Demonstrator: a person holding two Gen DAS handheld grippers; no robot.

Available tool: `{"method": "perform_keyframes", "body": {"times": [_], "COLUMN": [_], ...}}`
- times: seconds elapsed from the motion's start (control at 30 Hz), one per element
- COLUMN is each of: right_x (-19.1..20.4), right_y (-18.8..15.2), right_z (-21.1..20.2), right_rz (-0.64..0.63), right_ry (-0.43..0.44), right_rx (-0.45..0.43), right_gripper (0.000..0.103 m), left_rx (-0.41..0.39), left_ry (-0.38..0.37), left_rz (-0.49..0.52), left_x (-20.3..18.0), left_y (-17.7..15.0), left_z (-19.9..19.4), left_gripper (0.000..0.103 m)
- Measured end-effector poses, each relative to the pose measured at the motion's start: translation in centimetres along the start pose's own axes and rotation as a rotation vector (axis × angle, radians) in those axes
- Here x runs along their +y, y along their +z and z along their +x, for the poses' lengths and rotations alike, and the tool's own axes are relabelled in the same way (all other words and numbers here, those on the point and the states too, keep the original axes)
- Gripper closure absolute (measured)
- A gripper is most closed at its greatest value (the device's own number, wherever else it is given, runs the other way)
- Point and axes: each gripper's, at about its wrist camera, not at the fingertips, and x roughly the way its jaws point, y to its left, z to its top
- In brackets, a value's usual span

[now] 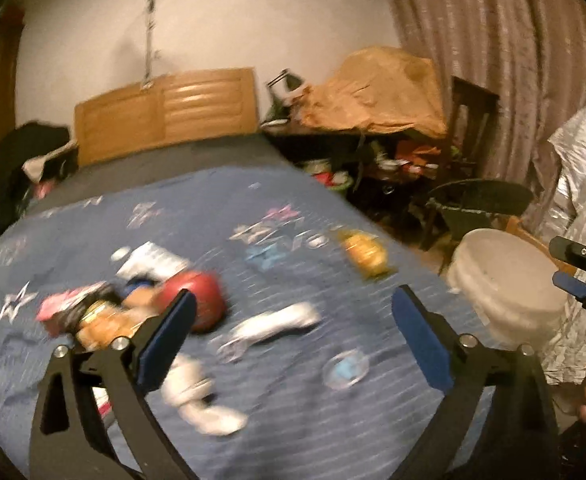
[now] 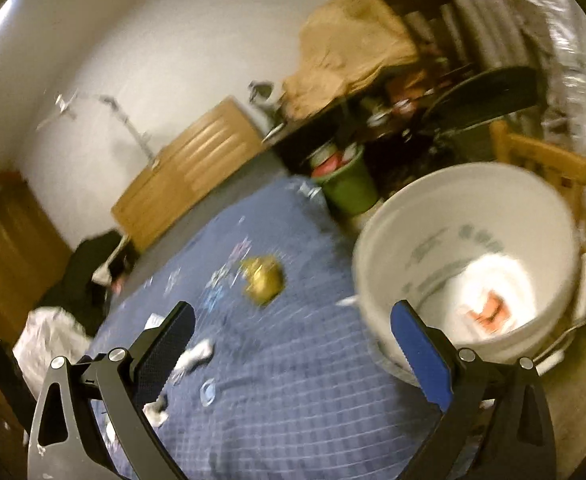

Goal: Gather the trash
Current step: 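Move both tools back over the trash pile on the bed, then grasp the white medicine box with the left tool while the right tool grasps the black snack bag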

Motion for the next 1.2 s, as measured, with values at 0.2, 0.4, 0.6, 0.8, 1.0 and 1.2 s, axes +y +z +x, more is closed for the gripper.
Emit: {"method": "perform_keyframes", "body": {"times": [0.2,0.4,0.6,0.8,1.0,1.2], "right_x": [5.8,11.1,13.1,14.3,16.9,21.8], "right_y": [-3.6,-7.5,-9.3,-9.6,-10.2,-11.7], "right_z": [4.3,7.9,10.3,11.2,11.8,12.1], "right_rz": [-0.074,-0.14,-0.196,-0.223,-0.321,-0.471], "right_ry": [0.071,0.125,0.129,0.129,0.166,0.256], "right_rx": [0.144,0.259,0.333,0.355,0.371,0.377], "right_gripper": [0.005,0.005,0.005,0.005,0.005,0.005], "left_rx": [0.091,0.226,0.314,0.412,0.344,0.297], "left_ry": [0.104,0.062,0.004,-0.075,-0.108,-0.096], "left_rz": [-0.089,-0.169,-0.112,-0.033,-0.09,-0.142], "left_x": [10.0,19.1,21.4,19.7,20.7,23.1], "left_y": [-3.1,-6.7,-8.7,-9.6,-10.6,-12.0], "left_z": [-1.8,-1.5,2.4,5.5,1.5,-4.4], "left_gripper": [0.006,0.006,0.006,0.042,0.058,0.058]}}
